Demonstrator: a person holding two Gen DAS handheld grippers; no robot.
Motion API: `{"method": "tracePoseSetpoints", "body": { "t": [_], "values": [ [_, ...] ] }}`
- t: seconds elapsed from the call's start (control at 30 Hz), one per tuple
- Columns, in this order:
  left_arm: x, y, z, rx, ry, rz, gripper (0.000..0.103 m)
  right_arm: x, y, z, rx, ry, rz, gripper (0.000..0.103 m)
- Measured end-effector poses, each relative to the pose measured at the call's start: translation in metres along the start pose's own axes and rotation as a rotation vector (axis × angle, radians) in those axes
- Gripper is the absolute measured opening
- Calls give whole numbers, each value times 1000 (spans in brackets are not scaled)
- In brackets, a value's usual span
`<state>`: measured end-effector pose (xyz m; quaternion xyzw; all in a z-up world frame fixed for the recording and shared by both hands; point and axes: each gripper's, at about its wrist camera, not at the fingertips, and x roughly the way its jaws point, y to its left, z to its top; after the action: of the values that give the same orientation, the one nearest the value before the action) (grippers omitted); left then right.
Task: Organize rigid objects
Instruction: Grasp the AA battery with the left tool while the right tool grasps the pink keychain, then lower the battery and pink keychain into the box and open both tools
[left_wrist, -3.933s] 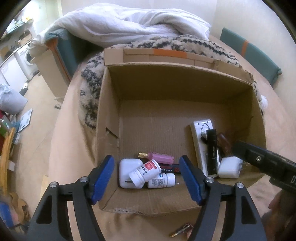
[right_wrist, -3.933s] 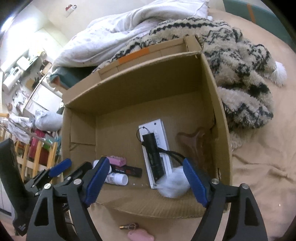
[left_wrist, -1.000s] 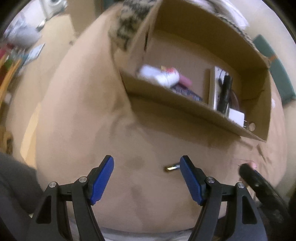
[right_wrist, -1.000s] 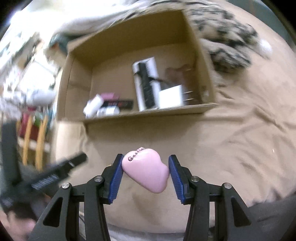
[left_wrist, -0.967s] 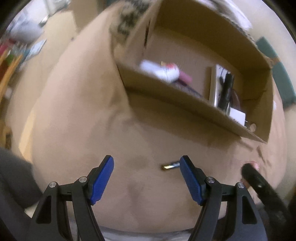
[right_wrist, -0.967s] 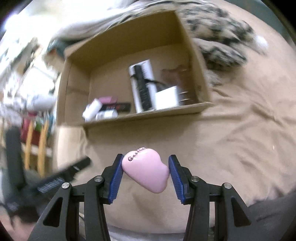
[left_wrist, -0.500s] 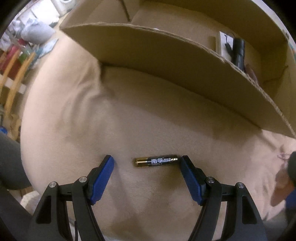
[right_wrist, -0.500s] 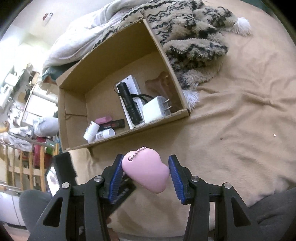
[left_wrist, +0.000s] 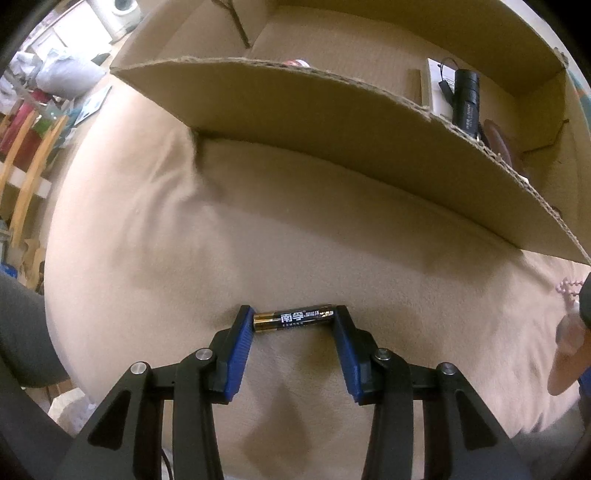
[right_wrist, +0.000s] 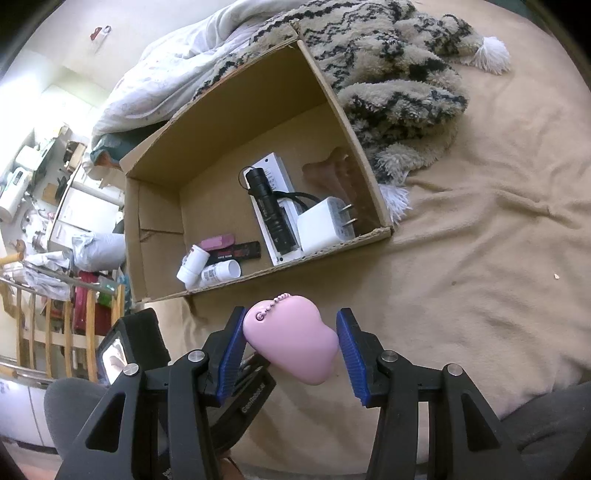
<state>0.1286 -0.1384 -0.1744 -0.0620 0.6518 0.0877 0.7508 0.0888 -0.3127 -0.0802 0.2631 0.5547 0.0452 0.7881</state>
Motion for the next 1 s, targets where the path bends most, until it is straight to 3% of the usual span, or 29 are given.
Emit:
{"method": "tracePoseSetpoints", "body": {
  "t": [0.17,0.67,0.83,1.0],
  "values": [
    [-6,11,8,6,6,-24,40,1,-2,-1,3,2,-15,51],
    [-89,83,60,95,-166,-106,40,-4,12,9,-67,-36,-24,52],
    [-112,73,79,130,-255,-137,40,-18,26,27,-132,-101,8,52],
    [-114,63,101,182,-293,-166,40,-21,35,53,-163,-136,15,52]
  ]
}}
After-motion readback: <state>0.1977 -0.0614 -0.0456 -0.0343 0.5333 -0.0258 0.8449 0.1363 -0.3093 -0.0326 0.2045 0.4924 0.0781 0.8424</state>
